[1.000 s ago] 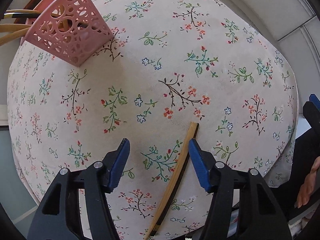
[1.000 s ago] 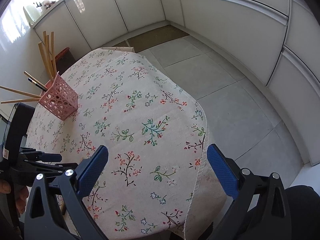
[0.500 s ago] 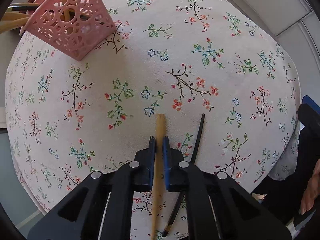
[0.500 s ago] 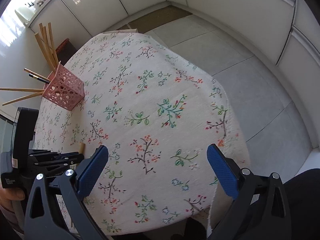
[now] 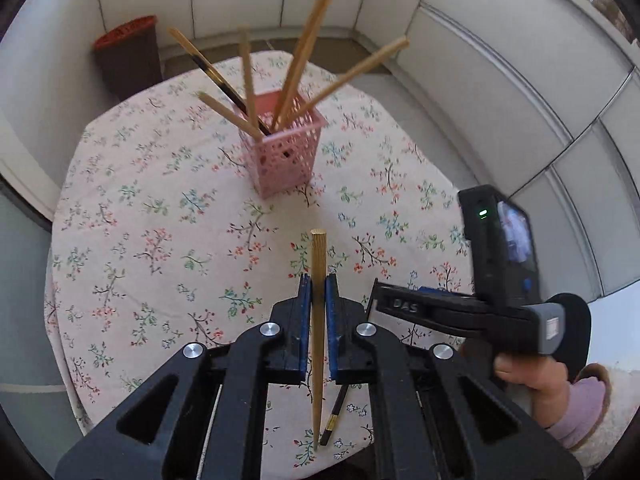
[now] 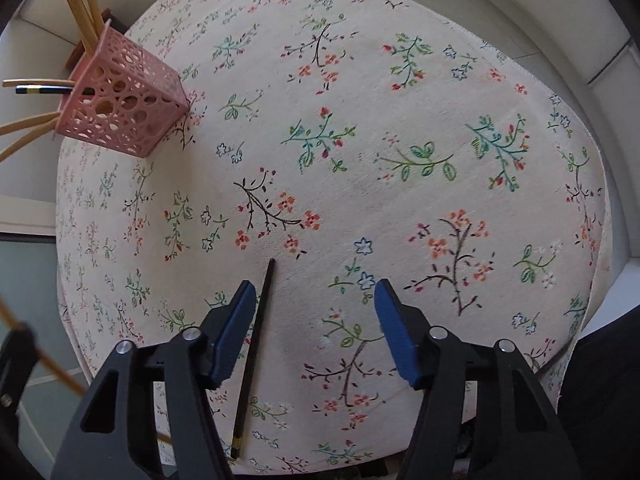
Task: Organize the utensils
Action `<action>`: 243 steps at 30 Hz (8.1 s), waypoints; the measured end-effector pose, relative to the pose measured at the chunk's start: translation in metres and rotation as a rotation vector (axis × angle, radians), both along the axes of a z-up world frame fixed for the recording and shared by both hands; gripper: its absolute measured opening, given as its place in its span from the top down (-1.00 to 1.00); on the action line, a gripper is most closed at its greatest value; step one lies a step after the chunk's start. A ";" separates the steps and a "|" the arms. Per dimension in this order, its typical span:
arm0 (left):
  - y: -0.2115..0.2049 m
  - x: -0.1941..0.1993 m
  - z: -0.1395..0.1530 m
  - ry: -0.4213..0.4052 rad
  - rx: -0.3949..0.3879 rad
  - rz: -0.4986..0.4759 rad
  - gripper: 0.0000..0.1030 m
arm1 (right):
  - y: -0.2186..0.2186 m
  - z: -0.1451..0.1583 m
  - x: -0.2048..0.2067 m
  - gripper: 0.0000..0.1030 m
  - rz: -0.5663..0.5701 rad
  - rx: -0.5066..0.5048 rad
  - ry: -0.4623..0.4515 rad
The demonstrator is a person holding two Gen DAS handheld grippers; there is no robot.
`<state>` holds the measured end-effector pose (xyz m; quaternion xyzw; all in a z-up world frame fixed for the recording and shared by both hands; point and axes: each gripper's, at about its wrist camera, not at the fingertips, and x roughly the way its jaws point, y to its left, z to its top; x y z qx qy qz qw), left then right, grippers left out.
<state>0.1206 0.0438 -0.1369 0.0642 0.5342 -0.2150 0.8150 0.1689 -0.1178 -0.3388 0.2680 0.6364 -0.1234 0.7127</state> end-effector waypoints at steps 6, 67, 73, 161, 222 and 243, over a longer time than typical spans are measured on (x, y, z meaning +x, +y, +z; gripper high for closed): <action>0.010 -0.009 0.024 -0.095 -0.027 0.053 0.88 | 0.041 0.002 0.016 0.69 0.010 -0.154 0.003; -0.036 0.039 0.183 -0.523 -0.161 0.229 0.88 | -0.044 0.308 -0.031 0.92 0.226 -0.137 -0.990; -0.041 0.065 0.170 -0.520 -0.131 0.251 0.88 | -0.044 0.304 -0.012 0.92 0.223 -0.135 -0.984; -0.025 -0.102 0.180 -0.748 -0.058 0.483 -0.86 | -0.021 0.315 -0.142 -0.87 -0.007 -0.550 -0.987; -0.030 -0.112 0.181 -0.760 0.001 0.491 -0.86 | -0.031 0.314 -0.153 -0.87 0.006 -0.511 -0.949; -0.033 -0.115 0.181 -0.809 0.017 0.470 -0.85 | -0.031 0.310 -0.150 -0.87 0.006 -0.499 -0.933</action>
